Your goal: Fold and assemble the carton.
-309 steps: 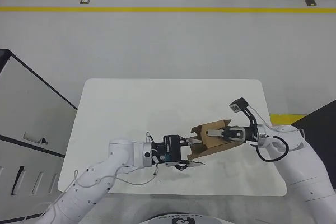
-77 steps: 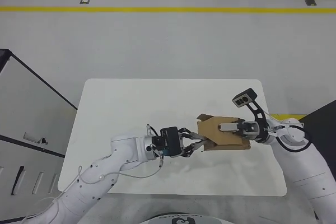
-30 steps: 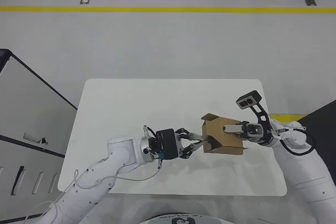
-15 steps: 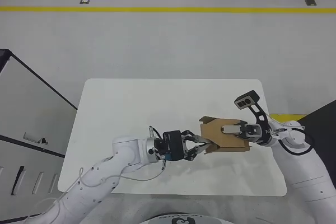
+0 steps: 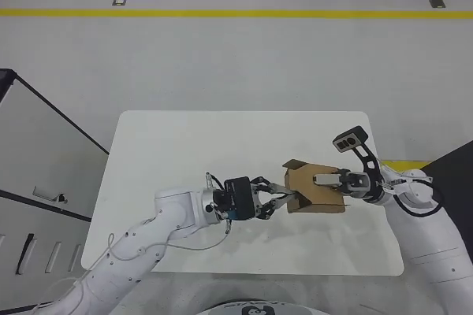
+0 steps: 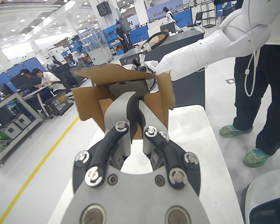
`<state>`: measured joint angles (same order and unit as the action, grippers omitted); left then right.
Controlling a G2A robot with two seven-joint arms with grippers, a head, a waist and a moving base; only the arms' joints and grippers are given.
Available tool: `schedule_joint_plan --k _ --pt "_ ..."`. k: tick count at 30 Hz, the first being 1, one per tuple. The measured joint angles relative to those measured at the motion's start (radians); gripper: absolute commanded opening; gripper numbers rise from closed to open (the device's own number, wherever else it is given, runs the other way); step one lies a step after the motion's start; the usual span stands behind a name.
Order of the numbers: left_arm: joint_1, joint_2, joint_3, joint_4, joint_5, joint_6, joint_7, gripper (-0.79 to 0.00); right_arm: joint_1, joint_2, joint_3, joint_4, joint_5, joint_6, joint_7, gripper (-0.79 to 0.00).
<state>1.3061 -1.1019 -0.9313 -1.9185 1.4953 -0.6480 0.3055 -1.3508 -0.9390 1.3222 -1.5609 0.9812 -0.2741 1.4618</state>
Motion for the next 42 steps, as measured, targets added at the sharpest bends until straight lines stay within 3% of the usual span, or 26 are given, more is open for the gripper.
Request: schedule_joint_plan --k 13,26,42 --pt "0.059 0.016 -0.064 -0.041 0.009 -0.006 0.011 -0.785 -0.008 -0.007 0.024 0.013 0.020 -0.009 0.018 -0.785" --pt "0.002 -0.001 0.038 -0.013 0.024 -0.066 -0.028 -0.785 -0.012 -0.016 0.024 -0.005 0.006 -0.005 0.018 -0.785" --pt "-0.036 -0.014 0.079 0.008 0.014 -0.067 -0.058 -0.785 -0.019 -0.022 0.030 -0.019 -0.047 0.005 0.013 -0.785"
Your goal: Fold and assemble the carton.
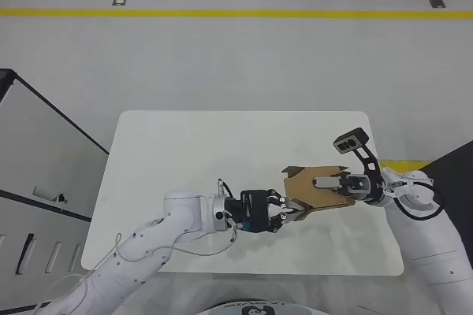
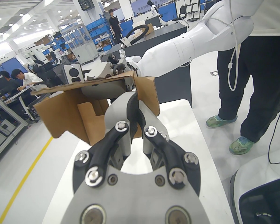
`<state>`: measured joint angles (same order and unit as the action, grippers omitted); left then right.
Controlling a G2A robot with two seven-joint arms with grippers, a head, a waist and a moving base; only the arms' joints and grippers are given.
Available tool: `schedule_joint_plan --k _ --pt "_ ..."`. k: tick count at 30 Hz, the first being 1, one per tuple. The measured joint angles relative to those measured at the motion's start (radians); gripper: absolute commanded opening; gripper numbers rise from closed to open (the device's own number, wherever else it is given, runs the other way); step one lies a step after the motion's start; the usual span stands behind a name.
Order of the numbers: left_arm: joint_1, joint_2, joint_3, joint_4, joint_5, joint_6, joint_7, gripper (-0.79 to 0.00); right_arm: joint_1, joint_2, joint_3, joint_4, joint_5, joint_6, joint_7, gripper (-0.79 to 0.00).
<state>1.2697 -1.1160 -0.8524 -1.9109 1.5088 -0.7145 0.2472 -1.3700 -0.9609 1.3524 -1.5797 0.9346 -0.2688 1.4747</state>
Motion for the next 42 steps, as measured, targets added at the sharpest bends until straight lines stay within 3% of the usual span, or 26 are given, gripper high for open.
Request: schedule_joint_plan --k 13,35,42 --pt "-0.001 -0.002 0.005 -0.001 -0.002 0.000 -0.030 -0.785 -0.010 -0.003 0.004 -0.010 -0.034 0.011 -0.010 -0.785" --pt "0.102 0.028 -0.112 -0.087 0.032 0.037 0.042 -0.785 -0.038 -0.013 0.047 0.007 0.051 -0.009 -0.018 -0.785" --pt "0.104 0.029 -0.109 -0.082 0.030 0.026 0.055 -0.785 -0.033 -0.017 0.029 -0.011 0.036 0.011 0.001 -0.785"
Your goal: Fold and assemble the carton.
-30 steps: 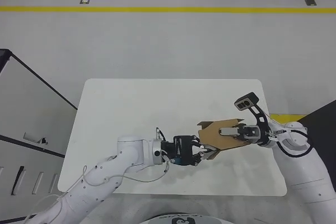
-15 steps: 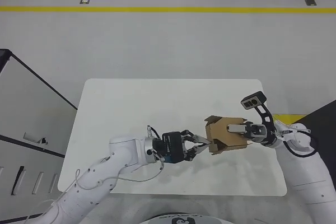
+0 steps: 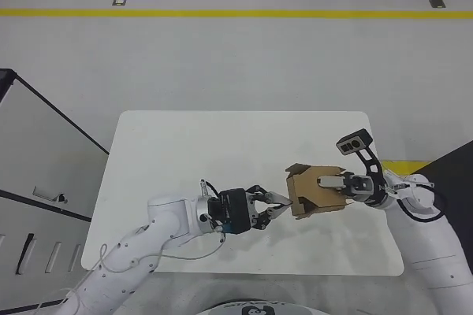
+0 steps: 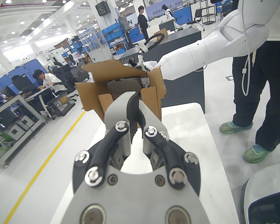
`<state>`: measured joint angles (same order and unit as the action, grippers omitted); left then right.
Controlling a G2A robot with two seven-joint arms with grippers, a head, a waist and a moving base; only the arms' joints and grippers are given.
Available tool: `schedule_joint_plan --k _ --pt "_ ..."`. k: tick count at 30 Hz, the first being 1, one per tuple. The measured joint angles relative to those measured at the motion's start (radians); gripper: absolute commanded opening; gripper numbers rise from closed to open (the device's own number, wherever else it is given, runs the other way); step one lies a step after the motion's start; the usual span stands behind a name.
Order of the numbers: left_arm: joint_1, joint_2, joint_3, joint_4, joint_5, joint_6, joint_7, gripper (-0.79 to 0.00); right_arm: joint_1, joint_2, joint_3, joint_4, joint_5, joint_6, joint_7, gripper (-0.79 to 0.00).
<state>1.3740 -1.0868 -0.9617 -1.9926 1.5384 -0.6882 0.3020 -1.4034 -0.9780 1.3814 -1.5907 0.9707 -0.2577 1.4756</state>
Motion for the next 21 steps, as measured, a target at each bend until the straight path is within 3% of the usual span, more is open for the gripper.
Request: schedule_joint_plan --k 13,21 --pt "0.016 0.007 -0.036 -0.025 -0.004 0.005 -0.001 -0.785 -0.026 -0.004 0.051 0.009 0.004 -0.035 -0.093 -0.785" --pt "0.013 0.005 -0.004 -0.046 0.004 -0.011 -0.003 -0.785 -0.031 -0.008 0.044 -0.003 -0.033 -0.028 -0.121 -0.785"
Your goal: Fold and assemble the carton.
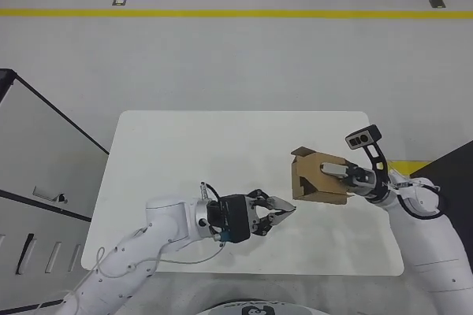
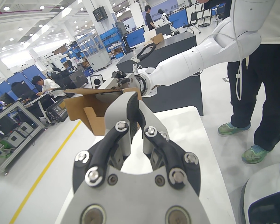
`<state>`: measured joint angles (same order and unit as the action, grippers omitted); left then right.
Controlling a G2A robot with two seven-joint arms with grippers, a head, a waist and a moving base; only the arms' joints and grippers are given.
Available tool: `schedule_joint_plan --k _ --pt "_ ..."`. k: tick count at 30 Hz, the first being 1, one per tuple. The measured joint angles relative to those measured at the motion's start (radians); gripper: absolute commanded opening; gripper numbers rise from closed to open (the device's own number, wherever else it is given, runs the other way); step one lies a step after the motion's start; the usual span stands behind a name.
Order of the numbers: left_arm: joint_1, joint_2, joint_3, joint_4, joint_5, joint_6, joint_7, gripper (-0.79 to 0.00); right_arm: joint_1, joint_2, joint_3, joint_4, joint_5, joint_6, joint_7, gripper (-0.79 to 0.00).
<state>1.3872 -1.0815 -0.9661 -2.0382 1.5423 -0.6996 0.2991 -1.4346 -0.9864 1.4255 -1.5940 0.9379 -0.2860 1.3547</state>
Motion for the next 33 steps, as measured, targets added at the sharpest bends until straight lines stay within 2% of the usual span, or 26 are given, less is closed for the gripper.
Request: schedule_joint_plan --k 19,33 --pt "-0.052 -0.012 0.046 0.053 -0.025 -0.008 -0.003 -0.785 0.018 -0.006 -0.016 0.008 0.000 0.008 0.129 -0.785" --pt "-0.072 -0.013 0.057 0.082 -0.065 -0.070 -0.016 -0.785 0.036 -0.009 -0.026 0.017 -0.019 0.018 0.161 -0.785"
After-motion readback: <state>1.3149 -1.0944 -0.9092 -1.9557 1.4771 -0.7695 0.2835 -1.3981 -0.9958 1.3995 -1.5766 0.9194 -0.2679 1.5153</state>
